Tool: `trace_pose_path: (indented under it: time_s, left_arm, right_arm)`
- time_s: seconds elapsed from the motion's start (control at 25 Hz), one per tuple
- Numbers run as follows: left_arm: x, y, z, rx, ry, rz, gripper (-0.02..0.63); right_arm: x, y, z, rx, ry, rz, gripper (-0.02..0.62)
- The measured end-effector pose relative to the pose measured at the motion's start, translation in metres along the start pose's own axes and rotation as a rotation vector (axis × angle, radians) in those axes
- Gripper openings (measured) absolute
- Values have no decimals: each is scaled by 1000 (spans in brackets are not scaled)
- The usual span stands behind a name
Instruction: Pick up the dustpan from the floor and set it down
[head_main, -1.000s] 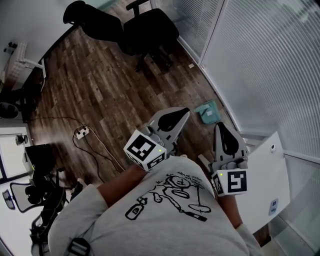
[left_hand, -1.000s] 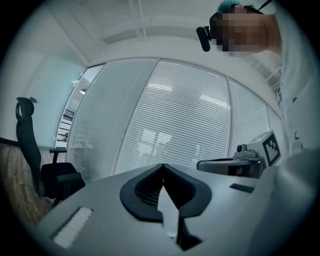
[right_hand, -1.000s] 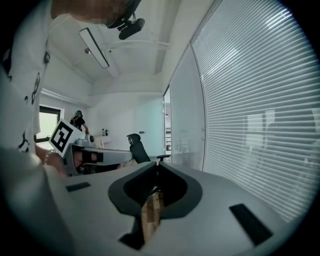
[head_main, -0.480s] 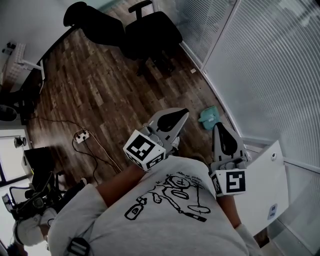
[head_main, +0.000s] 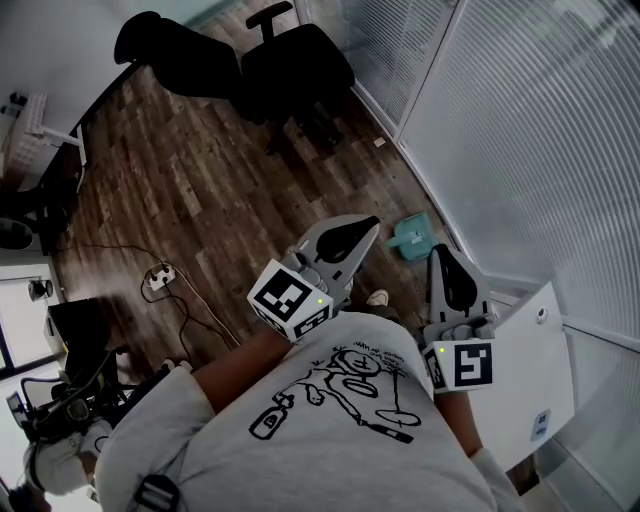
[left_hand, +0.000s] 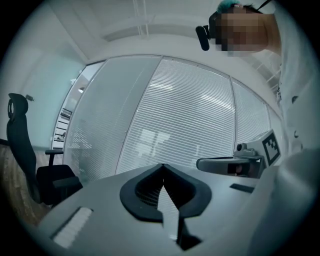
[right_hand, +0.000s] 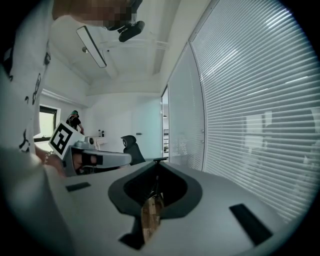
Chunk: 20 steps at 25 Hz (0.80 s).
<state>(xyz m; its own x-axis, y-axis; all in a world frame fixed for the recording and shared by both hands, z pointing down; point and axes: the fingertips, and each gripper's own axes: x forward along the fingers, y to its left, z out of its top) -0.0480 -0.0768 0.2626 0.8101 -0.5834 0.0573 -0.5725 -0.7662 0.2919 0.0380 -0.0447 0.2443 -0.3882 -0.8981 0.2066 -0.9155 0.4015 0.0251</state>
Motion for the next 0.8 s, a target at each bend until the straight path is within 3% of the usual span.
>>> trace_pose_path:
  time_s: [0.4,0.8]
  left_arm:
    - [51,-28,-2,2,-3,-9,2]
    - [67,-33,-8,-2,7,4,2]
  right_arm:
    - [-19,-60,-7,7,2,-27,12]
    - [-23,-78,-7,29,-14,-31,12]
